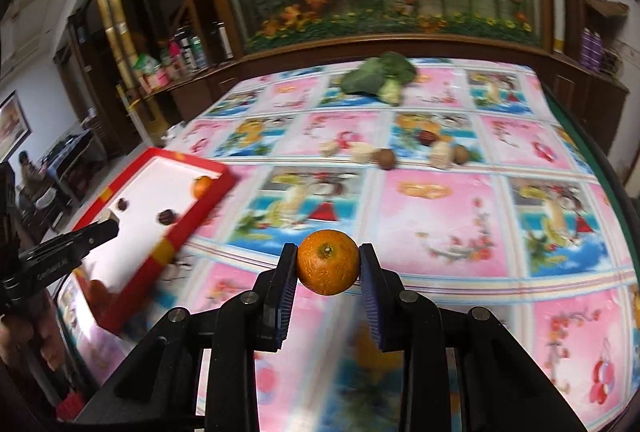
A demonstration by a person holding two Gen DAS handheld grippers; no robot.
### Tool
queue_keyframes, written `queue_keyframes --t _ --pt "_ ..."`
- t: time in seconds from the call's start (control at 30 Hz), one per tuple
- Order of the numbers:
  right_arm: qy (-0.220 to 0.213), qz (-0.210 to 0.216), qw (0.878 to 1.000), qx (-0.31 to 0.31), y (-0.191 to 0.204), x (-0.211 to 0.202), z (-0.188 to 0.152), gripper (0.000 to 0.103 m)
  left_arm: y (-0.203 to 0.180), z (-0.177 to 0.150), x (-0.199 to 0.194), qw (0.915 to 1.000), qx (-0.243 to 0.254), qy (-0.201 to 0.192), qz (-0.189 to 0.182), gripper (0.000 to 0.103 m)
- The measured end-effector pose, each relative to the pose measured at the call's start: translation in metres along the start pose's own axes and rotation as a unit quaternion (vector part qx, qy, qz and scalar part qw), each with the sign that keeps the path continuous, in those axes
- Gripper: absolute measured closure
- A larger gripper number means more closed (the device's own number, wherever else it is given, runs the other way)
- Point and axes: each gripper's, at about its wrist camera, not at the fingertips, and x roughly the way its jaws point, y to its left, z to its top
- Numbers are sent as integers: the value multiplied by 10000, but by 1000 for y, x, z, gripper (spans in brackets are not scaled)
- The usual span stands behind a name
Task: Organize fruits
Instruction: 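Carry the orange and beige piece over the tray and open both tools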
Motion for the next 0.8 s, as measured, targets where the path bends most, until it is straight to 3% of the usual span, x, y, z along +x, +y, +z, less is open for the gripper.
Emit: queue_keyframes --t 0.47,0.8 --pt "-4 736 9947 -723 97 25 21 72 44 8 -3 9975 -391 -2 583 78" --pt "106 892 9912 -977 132 55 33 72 70 18 18 9954 -553 75 782 78"
